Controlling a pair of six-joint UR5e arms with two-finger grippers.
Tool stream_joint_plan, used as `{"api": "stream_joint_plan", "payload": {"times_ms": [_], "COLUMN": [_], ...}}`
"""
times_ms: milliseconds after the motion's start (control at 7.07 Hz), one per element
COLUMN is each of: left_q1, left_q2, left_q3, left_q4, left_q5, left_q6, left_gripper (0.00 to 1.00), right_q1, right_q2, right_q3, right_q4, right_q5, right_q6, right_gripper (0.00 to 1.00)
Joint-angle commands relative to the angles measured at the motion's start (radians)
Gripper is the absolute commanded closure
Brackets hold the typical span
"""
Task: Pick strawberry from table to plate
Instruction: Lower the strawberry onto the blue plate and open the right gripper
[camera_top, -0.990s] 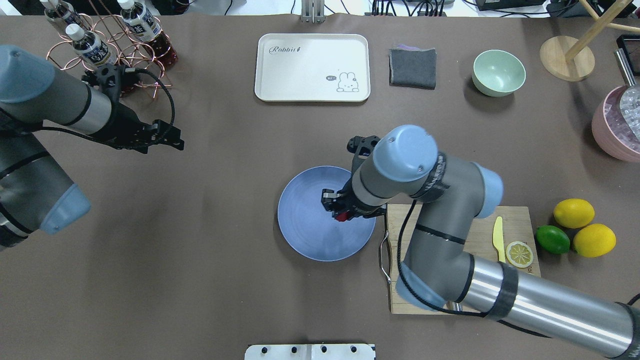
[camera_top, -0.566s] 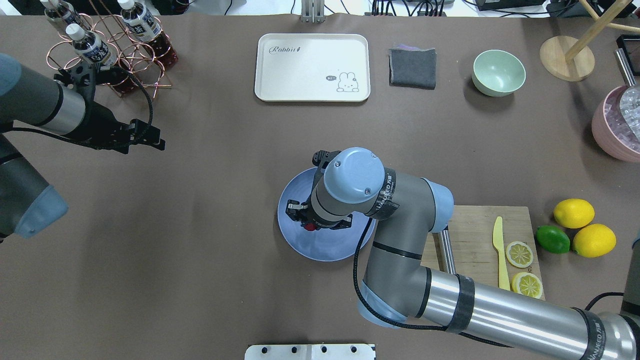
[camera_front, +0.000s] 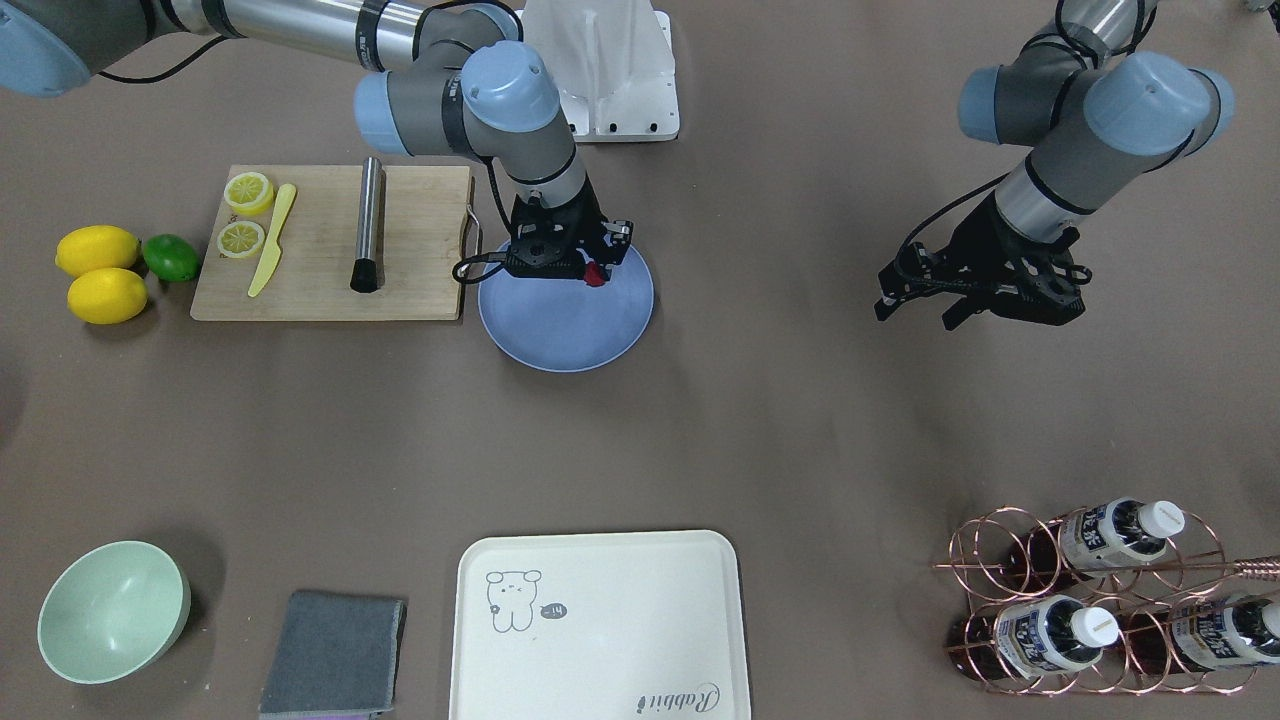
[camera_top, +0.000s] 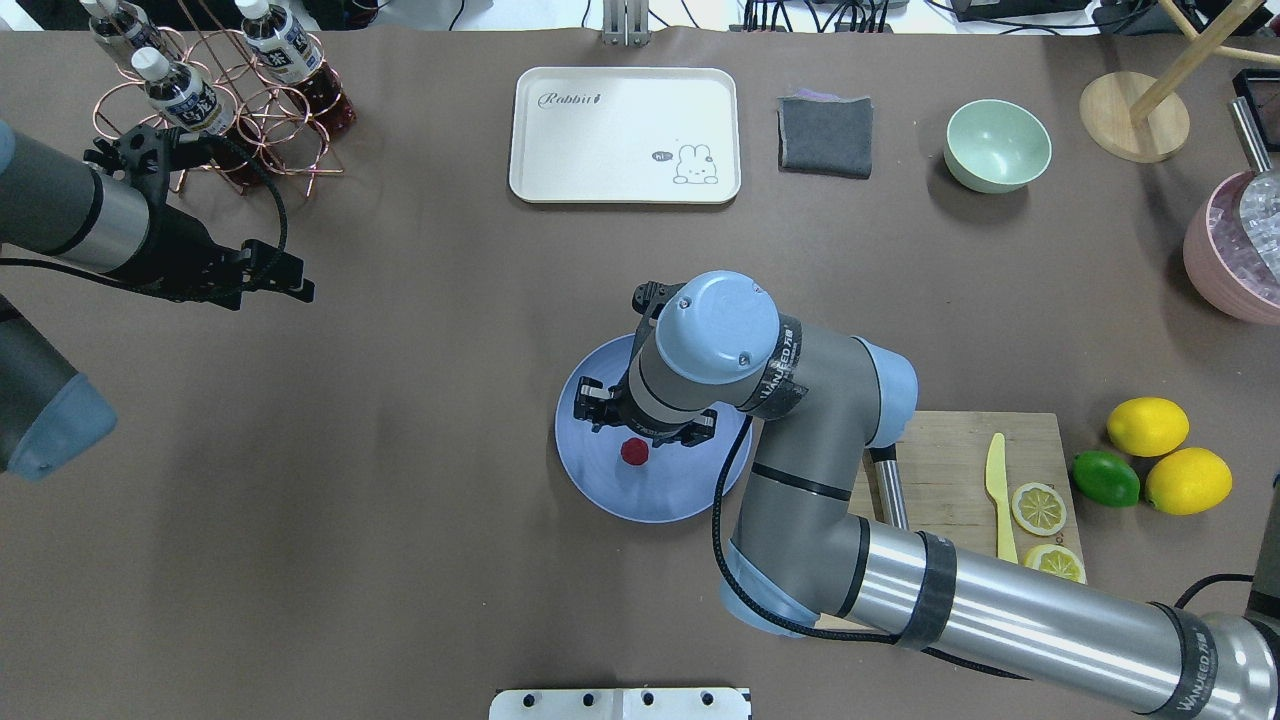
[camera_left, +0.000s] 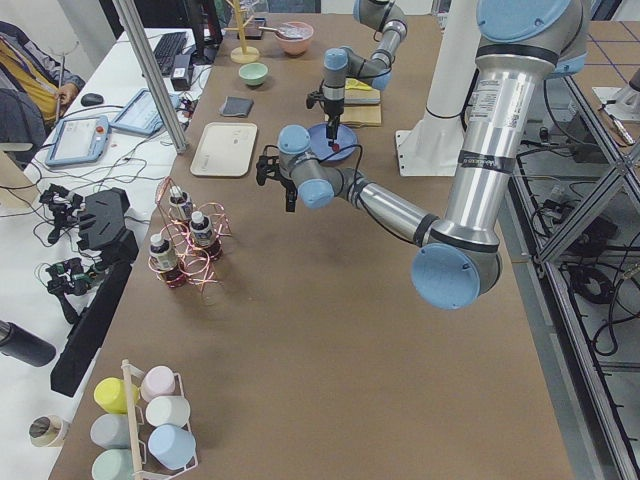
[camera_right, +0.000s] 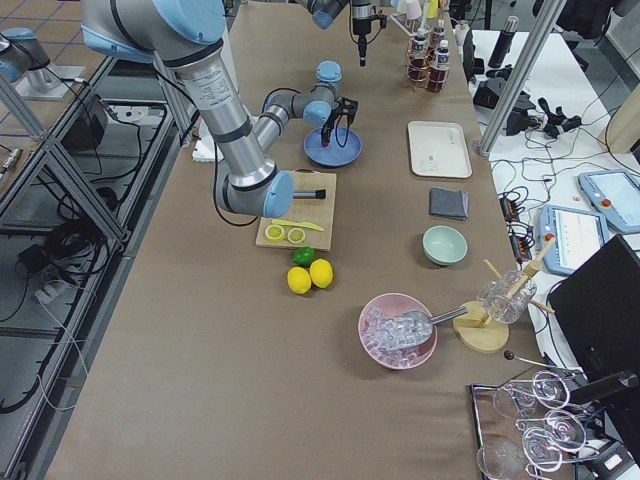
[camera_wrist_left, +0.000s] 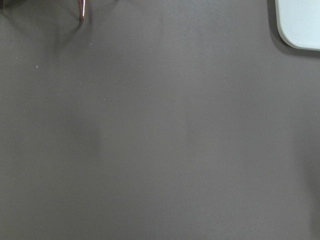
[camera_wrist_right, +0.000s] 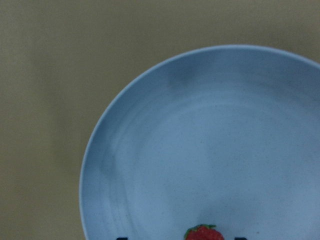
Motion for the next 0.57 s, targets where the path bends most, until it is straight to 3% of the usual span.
{"api": "stream_joint_plan", "payload": {"times_ms": [0, 141, 424], "left_q1": [-0.089, -0.179, -0.371], "left_q2": [-0.004, -0.001, 0.036], "left_q3": [0.008, -0.002, -0.016], "left_q4": [0.005, 0.085, 0.295], "left_q5": [-0.073, -0.130, -0.218], "left_q6": [0.063, 0.197, 0.567], "left_gripper": [0.03, 0.03, 0.03], "right_q1": [0.111, 0.235, 0.498], "right_q2": [-0.064, -0.145, -0.308], "right_q3": [0.189, 0.276, 0.309], "right_q4": [-0.176, -0.221, -0.223], "right_q5": [0.085, 0.176, 0.334], "right_q6": [-0.046, -0.188, -0.539], "right_gripper": [0.00, 0.00, 0.00]}}
